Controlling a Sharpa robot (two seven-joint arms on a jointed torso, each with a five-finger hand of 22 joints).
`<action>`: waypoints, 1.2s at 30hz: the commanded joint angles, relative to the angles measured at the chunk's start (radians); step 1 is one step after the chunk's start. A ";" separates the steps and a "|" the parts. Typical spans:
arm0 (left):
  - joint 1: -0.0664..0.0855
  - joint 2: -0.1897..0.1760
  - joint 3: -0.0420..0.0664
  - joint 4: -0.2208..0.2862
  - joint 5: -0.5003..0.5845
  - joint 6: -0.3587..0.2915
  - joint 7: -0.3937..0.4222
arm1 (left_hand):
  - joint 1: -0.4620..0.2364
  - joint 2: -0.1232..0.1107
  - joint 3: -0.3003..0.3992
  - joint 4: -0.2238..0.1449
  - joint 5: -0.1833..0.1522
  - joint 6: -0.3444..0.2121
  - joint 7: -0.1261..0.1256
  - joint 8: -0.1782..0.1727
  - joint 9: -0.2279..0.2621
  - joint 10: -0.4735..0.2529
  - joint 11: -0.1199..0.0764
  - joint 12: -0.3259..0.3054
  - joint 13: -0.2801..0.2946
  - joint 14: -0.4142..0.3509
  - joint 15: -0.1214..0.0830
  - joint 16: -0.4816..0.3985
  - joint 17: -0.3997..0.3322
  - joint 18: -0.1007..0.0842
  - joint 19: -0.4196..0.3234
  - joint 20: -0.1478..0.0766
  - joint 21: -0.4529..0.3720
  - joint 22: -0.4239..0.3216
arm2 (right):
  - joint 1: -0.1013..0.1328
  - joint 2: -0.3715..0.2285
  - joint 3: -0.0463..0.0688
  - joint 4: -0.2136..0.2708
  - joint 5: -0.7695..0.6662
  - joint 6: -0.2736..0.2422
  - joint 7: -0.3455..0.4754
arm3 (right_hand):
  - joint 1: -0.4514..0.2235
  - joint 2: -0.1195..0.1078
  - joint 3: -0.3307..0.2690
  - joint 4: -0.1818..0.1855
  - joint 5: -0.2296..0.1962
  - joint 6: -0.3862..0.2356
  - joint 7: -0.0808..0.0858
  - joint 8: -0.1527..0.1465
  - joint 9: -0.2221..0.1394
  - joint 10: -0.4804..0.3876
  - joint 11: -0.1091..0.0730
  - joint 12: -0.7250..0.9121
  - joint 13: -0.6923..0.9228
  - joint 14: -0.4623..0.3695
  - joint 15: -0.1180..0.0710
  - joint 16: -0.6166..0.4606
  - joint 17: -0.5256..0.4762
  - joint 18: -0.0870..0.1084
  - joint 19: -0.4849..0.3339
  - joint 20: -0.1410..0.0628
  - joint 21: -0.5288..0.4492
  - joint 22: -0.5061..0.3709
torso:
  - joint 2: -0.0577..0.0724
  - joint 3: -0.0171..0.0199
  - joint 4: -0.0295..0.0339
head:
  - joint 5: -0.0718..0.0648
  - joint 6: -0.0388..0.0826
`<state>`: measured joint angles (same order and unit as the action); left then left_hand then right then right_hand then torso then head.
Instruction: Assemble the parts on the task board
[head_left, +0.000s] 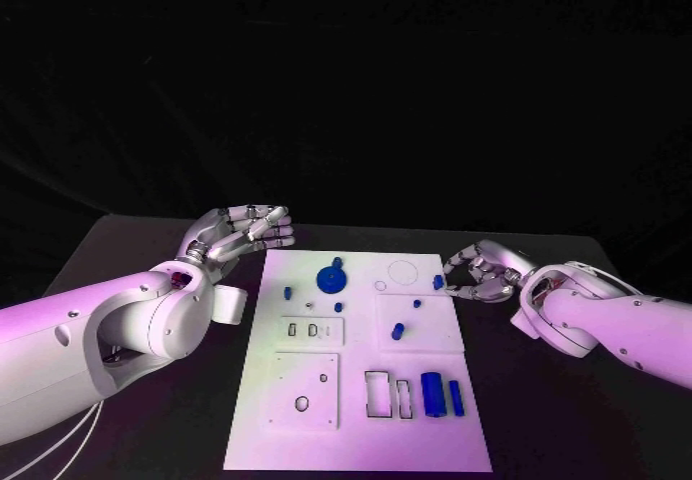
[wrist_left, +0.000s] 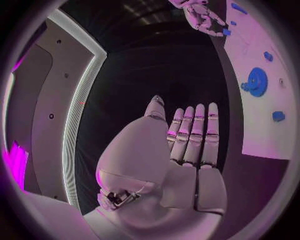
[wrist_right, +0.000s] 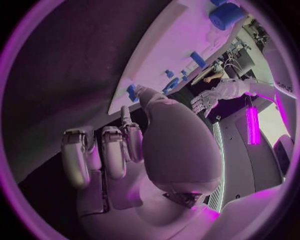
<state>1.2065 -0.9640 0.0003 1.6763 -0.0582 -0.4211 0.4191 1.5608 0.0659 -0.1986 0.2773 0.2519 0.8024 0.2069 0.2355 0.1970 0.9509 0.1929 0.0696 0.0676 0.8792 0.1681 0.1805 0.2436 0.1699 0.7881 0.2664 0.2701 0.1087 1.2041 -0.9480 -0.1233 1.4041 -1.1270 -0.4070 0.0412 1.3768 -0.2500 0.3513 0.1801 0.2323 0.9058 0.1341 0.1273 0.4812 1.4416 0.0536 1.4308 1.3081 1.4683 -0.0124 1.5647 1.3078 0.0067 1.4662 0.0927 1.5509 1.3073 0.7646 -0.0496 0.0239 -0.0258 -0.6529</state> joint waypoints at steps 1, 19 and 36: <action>0.001 0.002 0.001 0.003 0.001 0.017 0.011 | 0.006 0.008 -0.003 0.000 -0.004 -0.006 0.025 -0.005 0.001 -0.005 -0.001 -0.004 -0.001 -0.006 -0.002 -0.006 0.001 0.008 0.006 0.003 -0.005 -0.002 | -0.006 0.009 0.000 -0.001 0.000 -0.002 0.009 | 0.013 0.002 0.011 -0.004 0.006 0.004 0.007 0.002 -0.002 0.001 0.007 0.002 0.121 0.102 0.007 0.006 0.263 -0.002 0.093 0.008 0.004 0.253 | 0.001 0.0004 0.0007 | 0.004 0.003; 0.001 0.001 0.001 0.005 0.001 0.016 0.009 | 0.009 0.008 -0.005 -0.001 -0.003 -0.005 0.024 -0.004 0.002 -0.005 -0.002 -0.003 0.000 -0.006 -0.003 -0.007 0.003 0.009 0.006 0.003 -0.006 -0.003 | -0.012 0.034 0.000 -0.018 0.000 -0.008 0.006 | 0.017 0.019 0.055 -0.015 0.001 0.028 0.008 0.008 -0.008 0.011 0.008 0.012 0.129 0.102 0.008 0.006 0.263 -0.004 0.097 0.011 0.010 0.257 | -0.001 0.0005 0.0006 | 0.006 -0.001; 0.001 -0.001 0.001 0.006 0.001 0.015 0.008 | 0.010 0.009 -0.006 -0.001 -0.003 -0.005 0.025 -0.005 0.003 -0.005 -0.002 -0.003 0.000 -0.006 -0.002 -0.008 0.003 0.009 0.006 0.003 -0.006 -0.003 | -0.011 0.046 0.000 -0.030 0.004 -0.010 0.001 | -0.006 0.027 0.101 -0.025 -0.010 0.073 -0.001 0.023 -0.011 0.018 0.001 0.019 0.136 0.102 0.003 0.006 0.263 -0.005 0.101 0.008 0.014 0.260 | 0.000 0.0016 0.0000 | 0.008 -0.003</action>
<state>1.2065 -0.9655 0.0004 1.6790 -0.0581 -0.4210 0.4183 1.5661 0.0712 -0.1986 0.2772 0.2519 0.8024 0.2069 0.2355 0.1983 0.9509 0.1929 0.0696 0.0676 0.8792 0.1681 0.1767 0.2451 0.1698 0.7881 0.2664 0.2701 0.1070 1.1933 -0.9039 -0.1233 1.3749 -1.1210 -0.4179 0.0418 1.3804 -0.2224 0.4475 0.1558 0.2259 0.9721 0.1356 0.1468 0.4704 1.4524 0.0571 1.4474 1.3077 1.4647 -0.0089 1.5647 1.3075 0.0067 1.4662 0.1004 1.5624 1.3078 0.7638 -0.0483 0.0235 -0.0182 -0.6555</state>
